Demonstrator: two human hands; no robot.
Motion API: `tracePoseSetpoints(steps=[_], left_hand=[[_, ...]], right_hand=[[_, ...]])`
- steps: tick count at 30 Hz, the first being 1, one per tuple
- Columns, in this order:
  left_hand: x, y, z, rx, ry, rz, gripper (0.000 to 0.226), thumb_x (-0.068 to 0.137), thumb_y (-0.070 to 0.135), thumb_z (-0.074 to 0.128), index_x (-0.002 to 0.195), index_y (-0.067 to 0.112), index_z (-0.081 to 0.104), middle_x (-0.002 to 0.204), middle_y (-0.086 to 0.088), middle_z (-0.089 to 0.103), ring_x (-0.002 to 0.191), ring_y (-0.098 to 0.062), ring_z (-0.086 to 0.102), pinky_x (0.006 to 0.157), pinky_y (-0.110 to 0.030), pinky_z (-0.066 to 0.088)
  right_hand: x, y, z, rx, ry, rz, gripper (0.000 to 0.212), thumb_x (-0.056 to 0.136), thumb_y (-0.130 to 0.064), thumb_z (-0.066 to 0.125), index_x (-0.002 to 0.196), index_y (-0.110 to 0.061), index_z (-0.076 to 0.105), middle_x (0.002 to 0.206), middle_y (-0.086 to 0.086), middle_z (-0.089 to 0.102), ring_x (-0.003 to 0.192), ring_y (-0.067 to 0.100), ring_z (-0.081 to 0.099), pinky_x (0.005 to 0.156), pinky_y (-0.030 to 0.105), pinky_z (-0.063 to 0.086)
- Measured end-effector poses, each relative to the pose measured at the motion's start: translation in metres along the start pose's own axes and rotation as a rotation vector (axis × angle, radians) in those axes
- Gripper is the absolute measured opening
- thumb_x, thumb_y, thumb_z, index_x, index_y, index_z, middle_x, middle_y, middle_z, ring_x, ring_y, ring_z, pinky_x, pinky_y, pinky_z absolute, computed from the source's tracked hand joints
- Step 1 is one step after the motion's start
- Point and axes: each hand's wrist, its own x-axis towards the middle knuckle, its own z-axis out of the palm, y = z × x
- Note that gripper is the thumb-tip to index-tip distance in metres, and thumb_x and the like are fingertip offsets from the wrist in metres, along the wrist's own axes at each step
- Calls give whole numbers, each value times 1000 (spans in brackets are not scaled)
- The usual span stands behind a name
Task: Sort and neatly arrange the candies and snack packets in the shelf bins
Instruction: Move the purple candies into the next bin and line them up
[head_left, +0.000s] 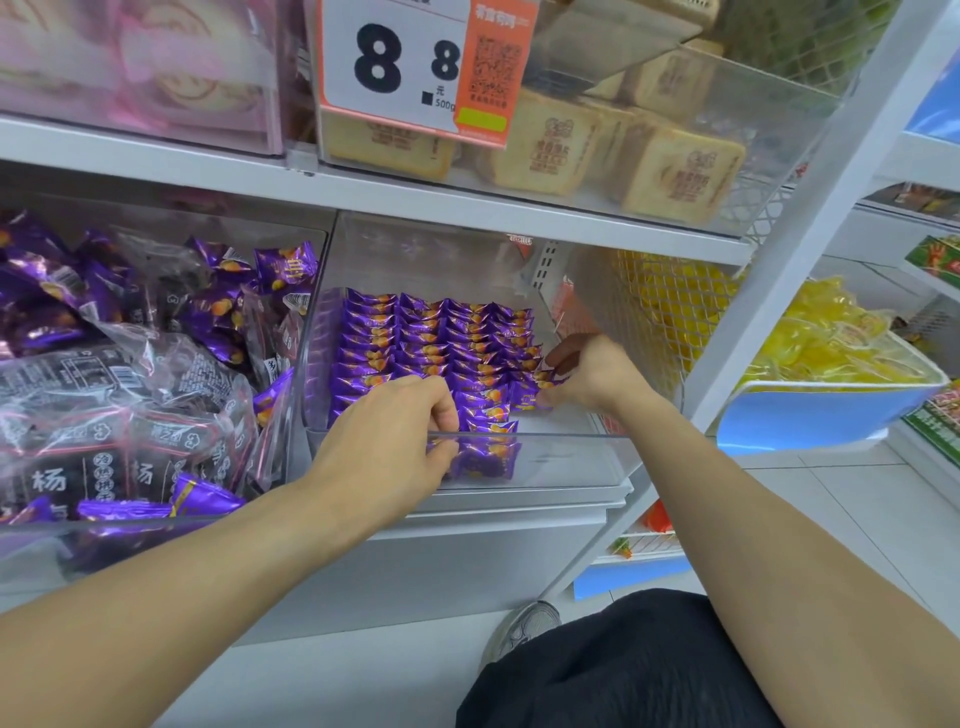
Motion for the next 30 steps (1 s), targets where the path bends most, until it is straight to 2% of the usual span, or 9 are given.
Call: tracePoseSetpoints(steps=[4,12,19,22,25,27,30], left_hand=[[0,0,0,-13,11,-1,17,81,25,72,78,31,56,78,17,55,76,-3,52,65,-27,42],[-1,2,-1,-34,22,-1,20,80,24,73,75,32,55,77,16,56,76,-4,54,69,-34,50],[-1,0,-1,-36,8,25,19,80,26,74,76,32,56,76,15,56,77,-5,52,68,-29,45],[-2,0,-3,-11,-1,52,17,82,27,73,79,31,57,78,16,55,78,-3,51,68,-26,41],[-5,1,-8,40,14,96,13,84,30,71,88,29,59,85,15,53,82,-6,50,73,-27,44],[-7,6,-16,81,53,161,15,84,31,70,95,26,60,91,12,54,87,-11,50,78,-30,46],[-12,14,-40,64,135,235,7,85,29,65,90,25,62,85,14,57,79,-6,51,72,-27,45]], right_hand=[[-2,-1,-1,-6,4,-30,30,67,-26,90,90,-14,75,92,1,72,85,18,68,74,26,54],[-3,-2,1,-11,21,-18,34,64,-28,91,90,-12,77,90,1,73,82,17,68,76,30,57],[-6,-3,1,-18,11,-16,37,62,-30,92,92,-12,78,92,0,74,77,12,64,72,24,54],[-6,-1,-3,-40,24,-19,41,64,-33,91,96,-12,77,96,0,74,83,15,66,77,28,56],[-10,-4,-11,-43,67,-26,41,66,-33,89,98,-11,76,98,2,73,89,17,67,82,29,57],[-18,-17,-19,-36,132,-63,34,71,-30,85,98,-10,76,96,3,73,86,16,68,82,31,58],[-38,-53,-27,121,270,-203,13,83,-22,73,92,-15,77,86,-3,74,78,11,69,81,33,59]])
